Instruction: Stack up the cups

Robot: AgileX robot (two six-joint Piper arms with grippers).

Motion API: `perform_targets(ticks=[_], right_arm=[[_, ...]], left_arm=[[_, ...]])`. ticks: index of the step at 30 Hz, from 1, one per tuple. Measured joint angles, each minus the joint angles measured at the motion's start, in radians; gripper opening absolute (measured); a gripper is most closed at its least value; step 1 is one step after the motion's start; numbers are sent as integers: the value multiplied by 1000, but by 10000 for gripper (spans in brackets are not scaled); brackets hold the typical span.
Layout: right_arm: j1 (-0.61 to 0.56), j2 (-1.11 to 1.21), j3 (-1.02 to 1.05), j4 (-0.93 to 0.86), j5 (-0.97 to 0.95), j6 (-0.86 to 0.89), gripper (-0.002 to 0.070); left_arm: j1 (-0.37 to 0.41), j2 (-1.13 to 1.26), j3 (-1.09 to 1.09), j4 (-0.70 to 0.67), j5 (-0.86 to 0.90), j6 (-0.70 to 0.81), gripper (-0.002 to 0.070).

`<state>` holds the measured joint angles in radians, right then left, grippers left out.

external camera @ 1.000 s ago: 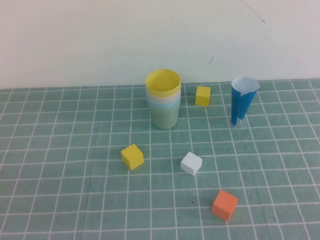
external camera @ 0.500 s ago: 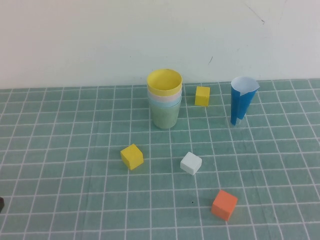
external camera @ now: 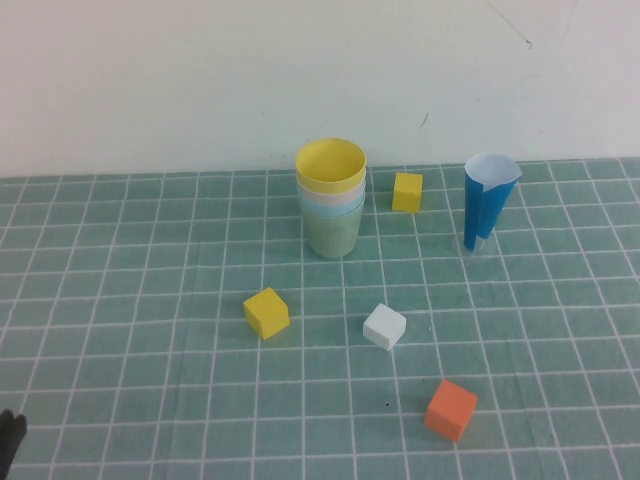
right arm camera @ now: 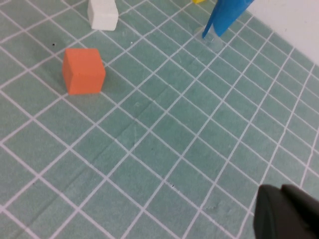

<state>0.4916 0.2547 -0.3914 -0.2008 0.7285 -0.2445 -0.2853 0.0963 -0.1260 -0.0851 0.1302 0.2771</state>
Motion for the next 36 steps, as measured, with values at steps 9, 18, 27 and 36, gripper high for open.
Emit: perform_targets(ticks=[9,18,27,36], right_arm=[[0,-1,0,0,2,2,-1],[0,-1,0,0,4,6,-1],[0,-1,0,1,4,6,-1],[0,-1,0,1,4,6,-1]], left_arm=[[160,-37,96,12,167,0,-2],[183,-107,143,9,165,-63,-2],[199,-109,143,60,171,-437,-2],[199,-109,143,67,171,-358,-2]])
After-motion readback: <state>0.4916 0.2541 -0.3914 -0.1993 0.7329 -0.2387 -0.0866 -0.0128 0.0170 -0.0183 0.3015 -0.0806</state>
